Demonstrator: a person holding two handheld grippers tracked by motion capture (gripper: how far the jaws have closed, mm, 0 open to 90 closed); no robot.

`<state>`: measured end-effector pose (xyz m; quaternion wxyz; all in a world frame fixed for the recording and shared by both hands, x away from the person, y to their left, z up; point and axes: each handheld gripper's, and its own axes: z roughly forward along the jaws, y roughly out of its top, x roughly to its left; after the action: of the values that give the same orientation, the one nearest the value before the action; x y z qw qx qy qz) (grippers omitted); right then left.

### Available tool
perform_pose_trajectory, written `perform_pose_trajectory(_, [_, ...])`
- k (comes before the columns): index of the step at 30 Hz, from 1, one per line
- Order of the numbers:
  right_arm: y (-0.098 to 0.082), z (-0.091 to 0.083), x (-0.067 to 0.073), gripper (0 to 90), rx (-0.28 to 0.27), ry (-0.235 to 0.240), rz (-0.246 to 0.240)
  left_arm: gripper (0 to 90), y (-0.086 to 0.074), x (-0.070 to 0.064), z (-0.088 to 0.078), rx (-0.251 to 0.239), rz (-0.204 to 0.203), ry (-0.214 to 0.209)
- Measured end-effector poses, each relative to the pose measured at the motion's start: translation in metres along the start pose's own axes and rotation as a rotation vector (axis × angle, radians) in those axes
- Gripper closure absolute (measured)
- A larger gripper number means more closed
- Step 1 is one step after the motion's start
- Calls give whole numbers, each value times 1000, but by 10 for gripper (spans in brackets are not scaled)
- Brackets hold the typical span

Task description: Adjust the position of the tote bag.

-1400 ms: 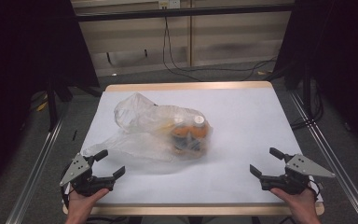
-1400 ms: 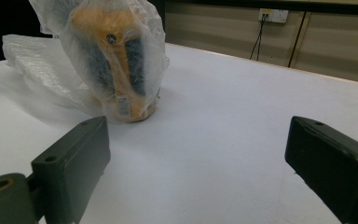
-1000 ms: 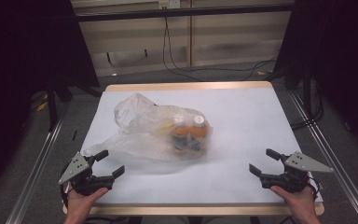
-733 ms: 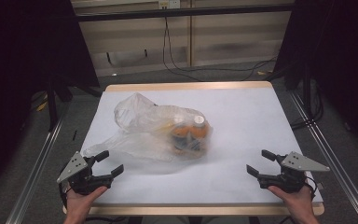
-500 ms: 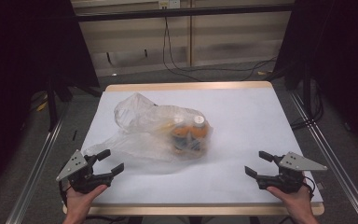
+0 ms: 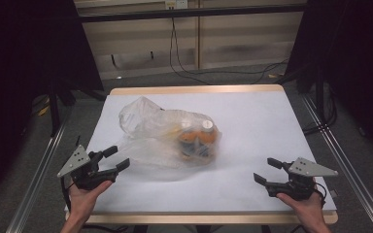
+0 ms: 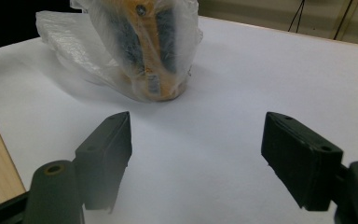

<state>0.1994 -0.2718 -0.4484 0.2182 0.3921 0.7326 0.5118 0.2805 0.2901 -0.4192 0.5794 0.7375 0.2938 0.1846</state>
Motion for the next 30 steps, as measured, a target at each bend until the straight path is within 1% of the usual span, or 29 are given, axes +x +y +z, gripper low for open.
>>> perform_pose_trajectory(1, [0,0,0,239,1,1,0,309,3,3,1,-2,-8,9])
perform_pose_trajectory(3, [0,0,0,239,0,9,1,300,7,7,3,-10,-13,12])
perform_pose_trajectory(4, [0,0,0,239,0,11,2,293,10,10,3,-7,-10,27])
perform_pose_trajectory(5, [0,0,0,238,1,12,2,281,13,12,4,-19,-19,16])
perform_pose_trajectory(6, [0,0,0,238,2,13,3,279,16,13,4,-11,-18,26])
perform_pose_trajectory(7, [0,1,0,238,2,13,3,279,19,15,5,-14,-8,33])
perform_pose_trajectory(8, [0,1,-1,238,3,15,4,281,22,16,5,-17,-16,39])
perform_pose_trajectory(9, [0,1,-1,238,4,15,3,283,24,18,6,-23,-15,34])
perform_pose_trajectory(11, [0,1,-1,233,6,19,6,297,29,19,8,-15,-18,43])
perform_pose_trajectory(12, [0,2,-1,226,9,20,8,327,31,21,9,6,-8,44])
perform_pose_trajectory(13, [0,2,-1,224,13,22,11,351,32,23,11,4,-15,35])
perform_pose_trajectory(14, [0,3,-1,224,12,21,13,351,34,24,12,7,-15,38])
perform_pose_trajectory(15, [0,3,-1,223,13,24,11,351,35,26,13,8,-25,34])
perform_pose_trajectory(16, [0,3,0,223,12,27,12,351,37,27,14,10,-29,41])
perform_pose_trajectory(18, [0,3,0,222,14,26,6,352,42,30,17,19,-20,36])
perform_pose_trajectory(21, [-1,3,0,221,17,30,12,377,50,34,21,10,-10,25])
perform_pose_trajectory(22, [0,3,0,221,17,27,12,379,53,35,22,5,-13,30])
perform_pose_trajectory(25, [-1,3,0,220,20,32,11,395,60,41,27,-5,-9,24])
perform_pose_trajectory(26, [-1,4,-1,220,19,34,9,396,62,44,28,-5,-13,33])
perform_pose_trajectory(27, [-1,4,-1,220,20,31,8,401,63,46,30,-10,-16,20])
perform_pose_trajectory(28, [-1,4,-1,220,20,33,8,405,65,47,32,-3,-15,27])
perform_pose_trajectory(29, [-1,4,0,220,22,35,8,407,68,49,34,2,1,37])
perform_pose_trajectory(30, [-1,4,0,220,22,35,7,407,69,51,36,3,2,26])
